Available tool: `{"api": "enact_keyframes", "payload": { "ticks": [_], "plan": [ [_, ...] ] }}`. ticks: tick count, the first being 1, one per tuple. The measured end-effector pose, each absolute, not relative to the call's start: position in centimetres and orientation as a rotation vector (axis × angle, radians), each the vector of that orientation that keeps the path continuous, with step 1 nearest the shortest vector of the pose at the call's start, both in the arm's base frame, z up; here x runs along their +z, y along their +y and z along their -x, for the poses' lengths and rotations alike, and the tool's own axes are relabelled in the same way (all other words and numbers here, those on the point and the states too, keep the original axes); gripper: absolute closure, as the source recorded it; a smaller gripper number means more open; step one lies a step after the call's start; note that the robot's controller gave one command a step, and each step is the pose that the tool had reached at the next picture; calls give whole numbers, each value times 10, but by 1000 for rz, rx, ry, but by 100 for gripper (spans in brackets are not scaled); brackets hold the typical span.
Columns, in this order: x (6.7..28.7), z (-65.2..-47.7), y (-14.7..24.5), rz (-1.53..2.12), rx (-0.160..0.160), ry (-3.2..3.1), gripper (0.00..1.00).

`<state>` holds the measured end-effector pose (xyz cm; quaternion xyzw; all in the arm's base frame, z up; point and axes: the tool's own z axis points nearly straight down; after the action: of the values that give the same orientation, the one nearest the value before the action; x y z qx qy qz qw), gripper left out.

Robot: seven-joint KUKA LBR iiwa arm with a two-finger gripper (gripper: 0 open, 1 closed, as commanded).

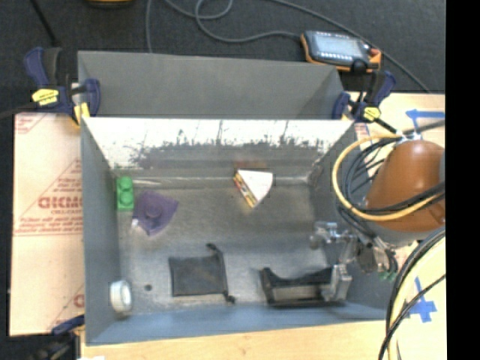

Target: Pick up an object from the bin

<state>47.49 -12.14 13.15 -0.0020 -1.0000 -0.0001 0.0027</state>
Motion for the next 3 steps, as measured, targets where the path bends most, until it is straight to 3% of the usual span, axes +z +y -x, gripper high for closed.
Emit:
{"api": "enact_keyframes", "payload": {
  "ticks": [1,2,3],
  "plan": [
    [135,-476,-121,-1,1,-3142,0],
    [114,-480,-110,-185,6,-3143,0],
    [93,-475,-117,-246,-9,-3126,100]
  ]
}}
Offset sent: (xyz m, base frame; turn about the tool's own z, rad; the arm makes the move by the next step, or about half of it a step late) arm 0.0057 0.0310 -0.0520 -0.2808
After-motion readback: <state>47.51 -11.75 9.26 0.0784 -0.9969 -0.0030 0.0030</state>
